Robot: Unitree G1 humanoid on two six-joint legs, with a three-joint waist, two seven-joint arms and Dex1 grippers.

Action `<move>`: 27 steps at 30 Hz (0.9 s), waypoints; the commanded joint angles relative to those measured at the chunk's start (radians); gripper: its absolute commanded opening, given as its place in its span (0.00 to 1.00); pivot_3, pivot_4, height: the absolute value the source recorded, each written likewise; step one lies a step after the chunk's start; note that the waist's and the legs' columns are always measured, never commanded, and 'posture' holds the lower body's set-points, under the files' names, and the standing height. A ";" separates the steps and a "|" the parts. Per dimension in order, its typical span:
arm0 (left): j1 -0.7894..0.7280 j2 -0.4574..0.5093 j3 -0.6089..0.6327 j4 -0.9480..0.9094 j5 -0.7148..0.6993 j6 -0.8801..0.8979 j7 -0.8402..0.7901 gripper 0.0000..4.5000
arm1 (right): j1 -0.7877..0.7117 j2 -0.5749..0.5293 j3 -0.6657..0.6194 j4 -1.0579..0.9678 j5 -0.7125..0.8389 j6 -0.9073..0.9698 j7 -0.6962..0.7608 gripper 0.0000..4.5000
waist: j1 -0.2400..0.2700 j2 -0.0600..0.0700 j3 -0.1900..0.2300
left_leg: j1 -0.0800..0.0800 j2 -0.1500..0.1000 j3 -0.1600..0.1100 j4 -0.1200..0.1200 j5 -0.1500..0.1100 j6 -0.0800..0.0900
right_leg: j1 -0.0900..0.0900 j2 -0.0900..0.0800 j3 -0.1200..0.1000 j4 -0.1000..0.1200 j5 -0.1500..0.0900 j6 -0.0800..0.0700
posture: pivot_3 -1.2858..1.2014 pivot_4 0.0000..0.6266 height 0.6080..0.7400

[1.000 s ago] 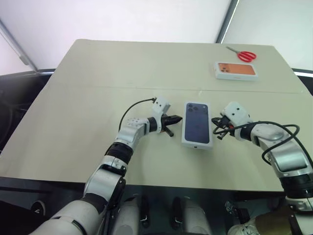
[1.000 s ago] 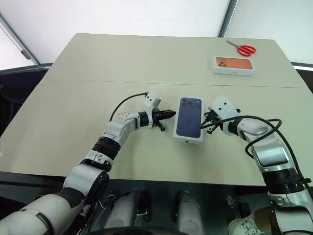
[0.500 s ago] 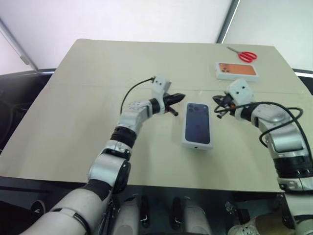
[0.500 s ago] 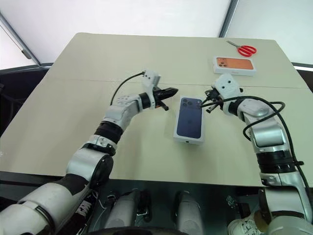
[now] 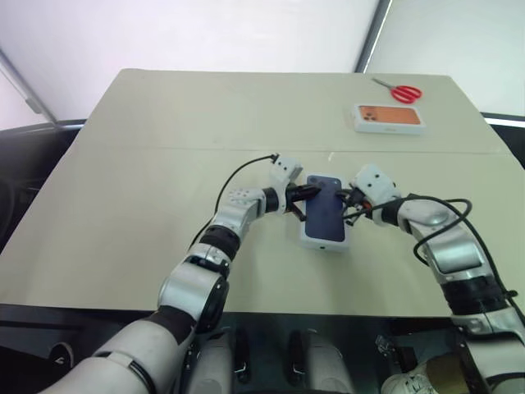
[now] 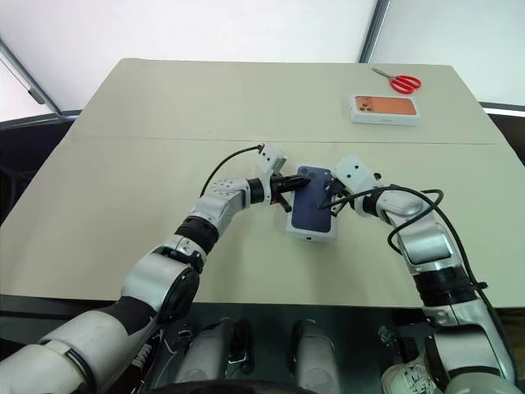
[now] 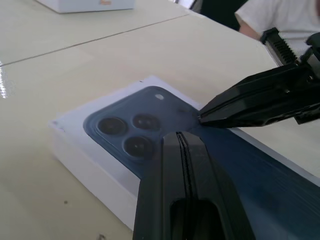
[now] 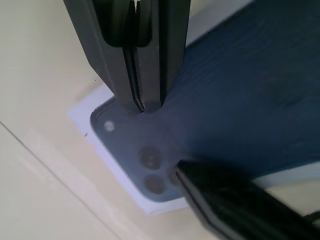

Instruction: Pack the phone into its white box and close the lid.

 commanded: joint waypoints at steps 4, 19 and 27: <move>0.230 0.086 -0.105 -0.383 -0.064 0.213 -0.181 0.00 | 0.135 -0.082 -0.037 -0.197 0.180 0.182 0.166 0.01 | 0.000 0.001 -0.001 | 0.000 0.000 -0.001 0.000 0.000 0.000 | 0.001 -0.001 0.001 0.000 0.000 0.000 | 0.52 0.24 0.98; 0.251 0.292 0.023 -0.642 -0.144 0.308 -0.075 0.62 | -0.002 -0.030 -0.186 -0.091 0.270 0.224 0.050 0.63 | 0.016 0.000 -0.001 | -0.003 0.000 -0.002 -0.001 0.001 -0.002 | -0.003 -0.001 0.000 -0.001 0.001 -0.002 | 0.52 0.24 0.98; 0.342 0.584 0.194 -0.692 -0.199 0.332 -0.113 0.99 | 0.036 -0.107 -0.199 -0.016 0.233 0.000 0.163 1.00 | 0.014 0.000 -0.001 | -0.002 0.000 -0.001 -0.001 0.001 -0.001 | -0.002 0.000 0.000 -0.001 0.001 -0.002 | 0.52 0.24 0.98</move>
